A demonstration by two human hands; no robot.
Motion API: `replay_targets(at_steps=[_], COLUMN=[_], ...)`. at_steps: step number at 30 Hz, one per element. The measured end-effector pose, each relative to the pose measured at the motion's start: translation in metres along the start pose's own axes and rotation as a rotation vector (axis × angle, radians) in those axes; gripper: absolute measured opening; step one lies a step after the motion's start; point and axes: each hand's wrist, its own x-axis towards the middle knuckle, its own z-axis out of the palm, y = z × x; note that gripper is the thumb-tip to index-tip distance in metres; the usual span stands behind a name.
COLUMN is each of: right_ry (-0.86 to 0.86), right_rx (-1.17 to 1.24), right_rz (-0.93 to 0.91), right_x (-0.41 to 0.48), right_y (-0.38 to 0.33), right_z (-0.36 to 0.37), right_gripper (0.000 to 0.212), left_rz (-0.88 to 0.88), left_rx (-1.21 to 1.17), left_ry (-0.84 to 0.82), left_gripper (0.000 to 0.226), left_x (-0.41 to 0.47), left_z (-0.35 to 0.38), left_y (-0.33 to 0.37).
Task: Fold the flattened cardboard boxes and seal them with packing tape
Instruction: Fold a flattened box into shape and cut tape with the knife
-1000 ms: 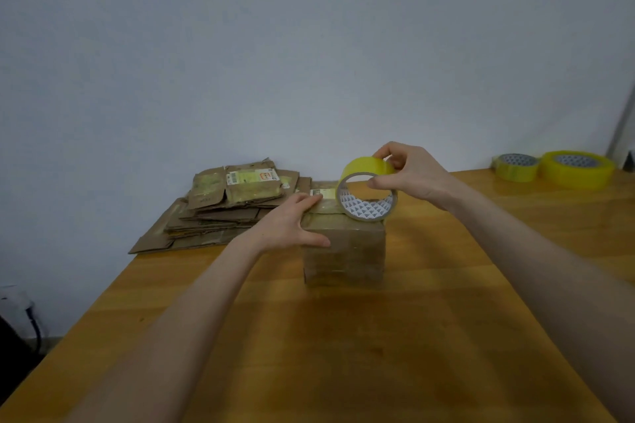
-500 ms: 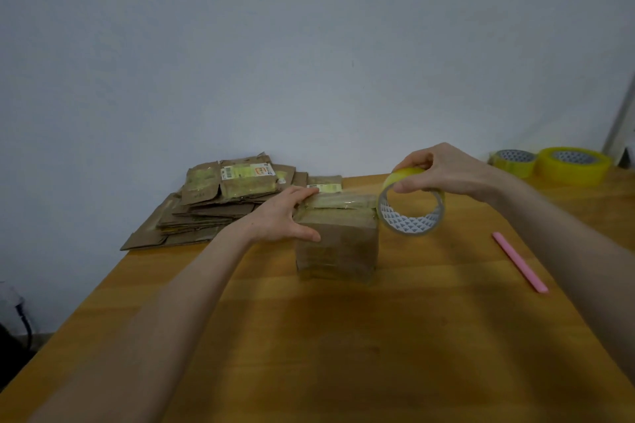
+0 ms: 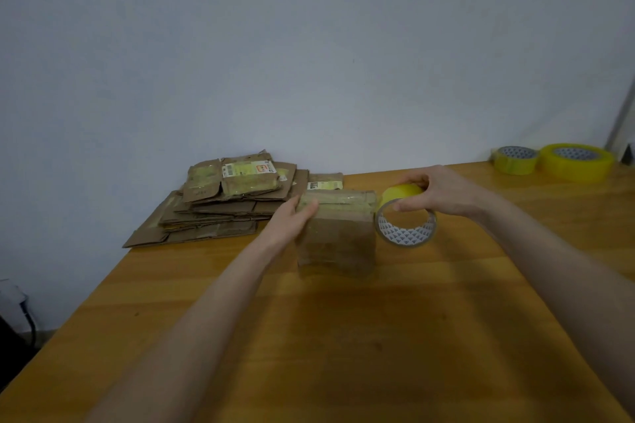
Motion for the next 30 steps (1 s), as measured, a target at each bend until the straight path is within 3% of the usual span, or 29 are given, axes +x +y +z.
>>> replay_targets(at_steps=[2,6,7,9,11,13,15,18,26,30], right_ry=[0.028,0.037,0.037,0.049,0.072,0.085,0.083,0.115,0.069,0.036], right_rx=[0.002,0.02,0.029,0.053,0.084,0.106,0.139,0.206,0.093,-0.043], right_rz=[0.001,0.002,0.005,0.006,0.005,-0.004,0.02,0.122,0.103,0.101], right_x=[0.0,-0.002,-0.003,-0.006,-0.008,-0.009,-0.012,-0.015,-0.017,-0.016], right_y=[0.002,0.003,0.003,0.002,0.003,0.003,0.004,0.011,0.007,0.008], right_z=[0.002,0.004,0.005,0.006,0.008,0.009,0.01,0.011,0.0,-0.004], right_gripper=[0.043,0.05,0.052,0.055,0.053,0.049,0.05,0.066,0.052,0.062], left_rz=[-0.074,-0.215,-0.217,-0.085,0.25,0.463,0.468,0.416,0.439,0.443], left_rx=[-0.128,-0.184,-0.085,0.389,0.796,0.861,1.008,1.232,1.267,1.269], left_ry=[-0.006,-0.057,-0.043,0.076,0.268,0.145,-0.048,-0.055,-0.021,-0.019], left_gripper=[0.054,0.047,0.049,0.058,0.06,0.062,0.073,0.07,0.061,0.061], left_x=[0.004,-0.001,-0.002,-0.002,-0.008,-0.016,-0.02,-0.014,-0.005,-0.005], left_z=[0.0,-0.004,-0.004,-0.006,0.002,0.023,0.049,0.067,0.067,0.066], left_y=[0.0,0.004,0.006,0.014,0.031,0.052,0.057,0.042,0.035,0.035])
